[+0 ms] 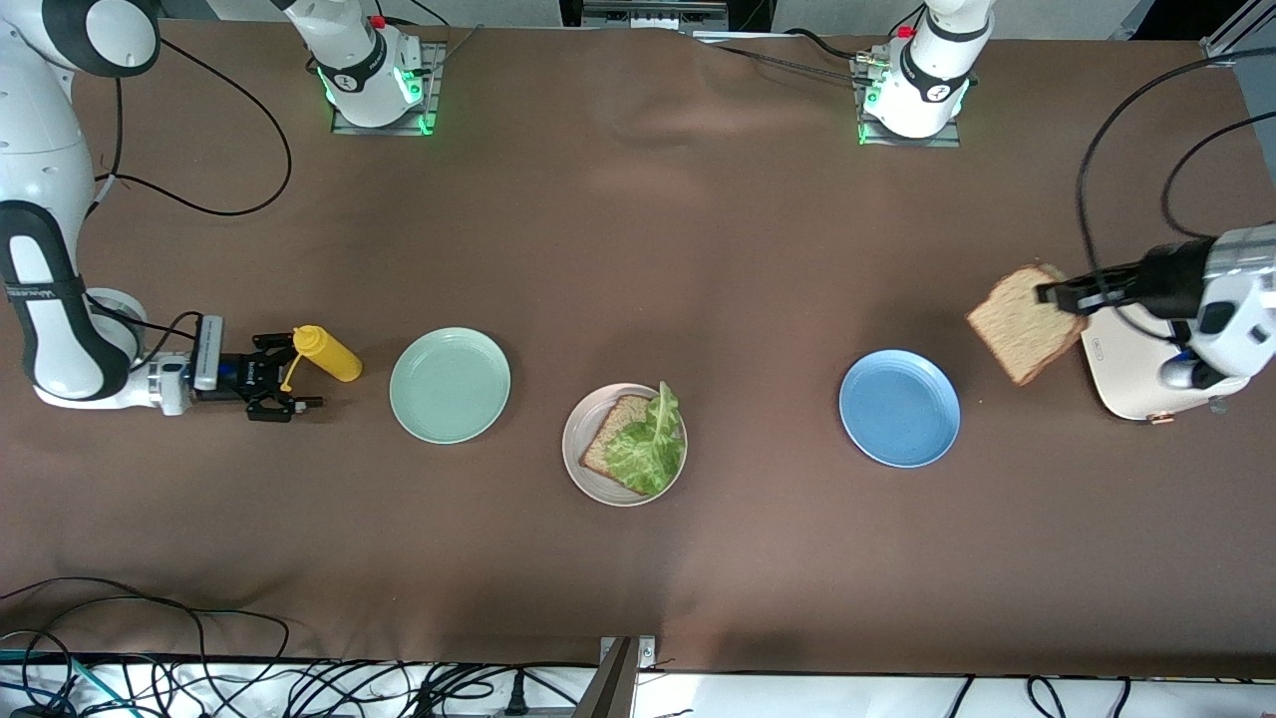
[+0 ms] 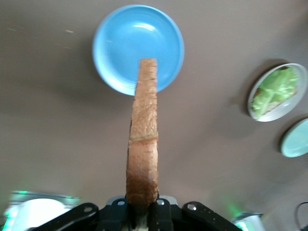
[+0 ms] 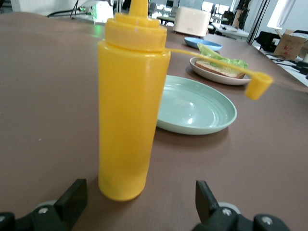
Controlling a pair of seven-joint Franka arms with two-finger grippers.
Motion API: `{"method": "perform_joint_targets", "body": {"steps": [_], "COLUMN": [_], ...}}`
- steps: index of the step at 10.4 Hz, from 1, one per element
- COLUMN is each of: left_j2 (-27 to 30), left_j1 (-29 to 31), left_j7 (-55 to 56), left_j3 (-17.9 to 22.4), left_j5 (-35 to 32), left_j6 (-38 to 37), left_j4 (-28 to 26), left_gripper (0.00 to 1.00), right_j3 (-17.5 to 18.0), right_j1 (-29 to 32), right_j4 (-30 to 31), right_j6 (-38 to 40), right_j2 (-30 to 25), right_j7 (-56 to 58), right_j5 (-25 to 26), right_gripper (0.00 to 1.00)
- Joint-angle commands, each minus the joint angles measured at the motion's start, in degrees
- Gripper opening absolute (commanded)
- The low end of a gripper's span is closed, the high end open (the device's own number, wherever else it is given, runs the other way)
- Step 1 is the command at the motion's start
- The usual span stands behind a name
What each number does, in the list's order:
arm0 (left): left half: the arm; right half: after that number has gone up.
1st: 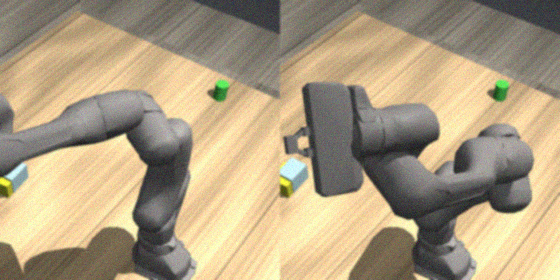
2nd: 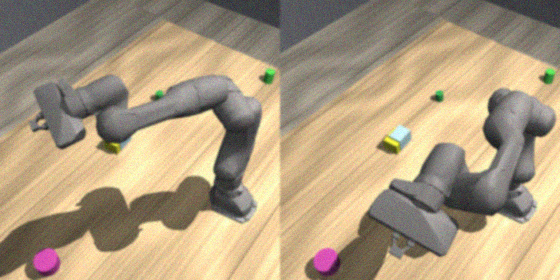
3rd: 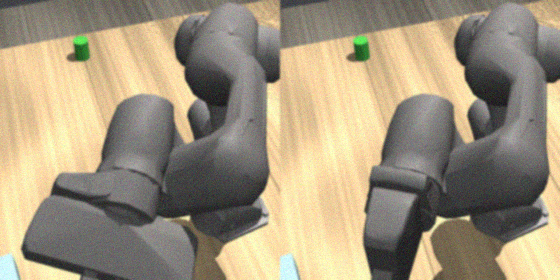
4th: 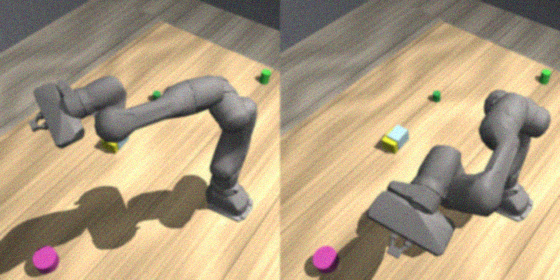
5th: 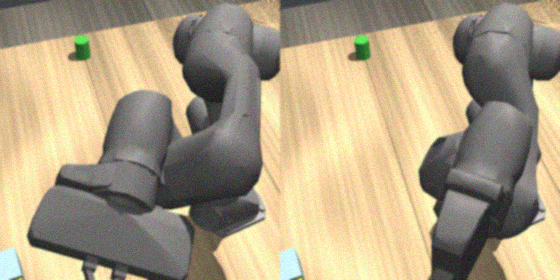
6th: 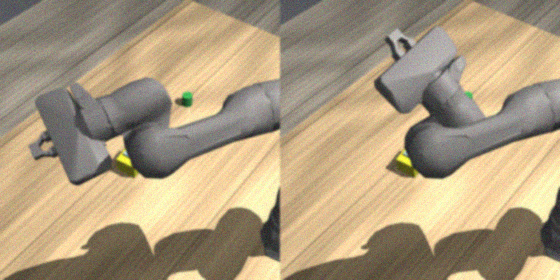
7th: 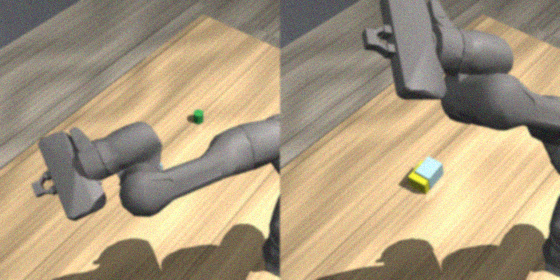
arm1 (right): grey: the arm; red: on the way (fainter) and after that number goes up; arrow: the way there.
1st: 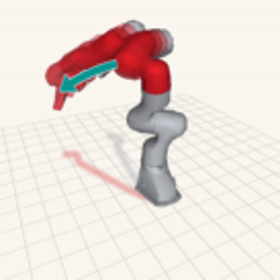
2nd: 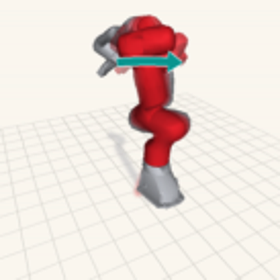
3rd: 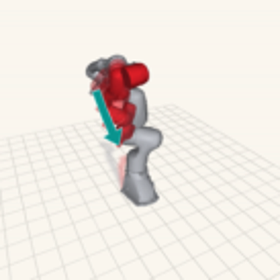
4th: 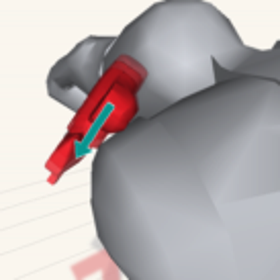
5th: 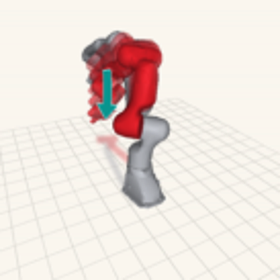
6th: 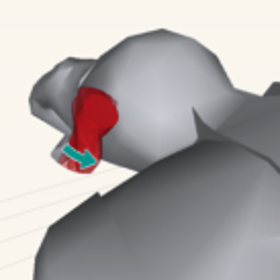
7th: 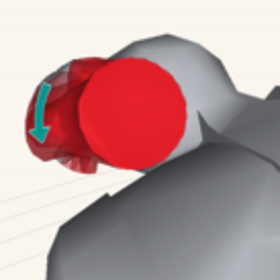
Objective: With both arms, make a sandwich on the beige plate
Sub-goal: 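Withdraw the right gripper while the left gripper carries bread to plate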
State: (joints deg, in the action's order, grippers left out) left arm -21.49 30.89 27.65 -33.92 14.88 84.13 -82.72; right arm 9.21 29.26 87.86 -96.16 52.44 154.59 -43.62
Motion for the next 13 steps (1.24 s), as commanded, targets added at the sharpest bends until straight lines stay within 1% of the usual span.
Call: {"method": "perform_joint_targets", "body": {"steps": [1, 3, 5, 8, 9, 10, 11, 12, 13], "left_j2": [-3.28, -6.52, -10.65, -15.84, -17.51, -18.66, -19.02, -19.11, -19.55], "left_j1": [-4.32, -10.99, -16.36, -24.10, -25.86, -28.75, -32.17, -35.78, -38.51], "left_j7": [6.87, 13.80, 19.97, 26.21, 26.84, 27.98, 29.21, 29.31, 29.31], "left_j3": [0.08, 0.25, 0.25, 0.43, 0.43, 0.69, 2.35, 4.10, 5.25], "left_j5": [6.73, 7.62, 7.62, 7.45, 7.36, 7.19, 7.01, 7.10, 7.18], "left_j6": [7.93, 19.26, 31.48, 49.58, 53.38, 56.73, 60.07, 60.88, 60.98], "left_j4": [0.81, 0.72, 0.81, 0.81, 0.81, 0.81, 0.55, 0.46, 0.46], "left_gripper": [0.00, 0.00, 0.00, 0.00, 0.00, 0.00, 0.00, 0.00, 0.00], "right_j3": [-1.13, -1.04, 0.27, 2.47, 2.47, 2.48, 2.48, 2.48, 2.48], "right_j1": [0.18, 0.18, -0.08, -1.57, -2.71, -3.15, -3.51, -5.25, -7.18], "right_j4": [0.21, -0.76, -0.32, 1.61, 2.49, 3.45, 3.64, 3.64, 3.64], "right_j6": [0.45, 0.18, -2.88, -4.47, -5.34, -6.22, -6.49, -6.76, -7.19], "right_j2": [-5.58, -10.41, -15.76, -24.56, -27.28, -29.66, -31.60, -33.79, -35.81], "right_j7": [-2.53, -8.31, -17.62, -36.59, -42.21, -49.06, -55.39, -61.20, -67.87], "right_j5": [4.48, 8.88, 13.01, 20.30, 22.06, 22.26, 23.04, 26.62, 28.91], "right_gripper": [1.00, 1.00, 1.00, 1.00, 1.00, 1.00, 1.00, 1.00, 1.00]}}
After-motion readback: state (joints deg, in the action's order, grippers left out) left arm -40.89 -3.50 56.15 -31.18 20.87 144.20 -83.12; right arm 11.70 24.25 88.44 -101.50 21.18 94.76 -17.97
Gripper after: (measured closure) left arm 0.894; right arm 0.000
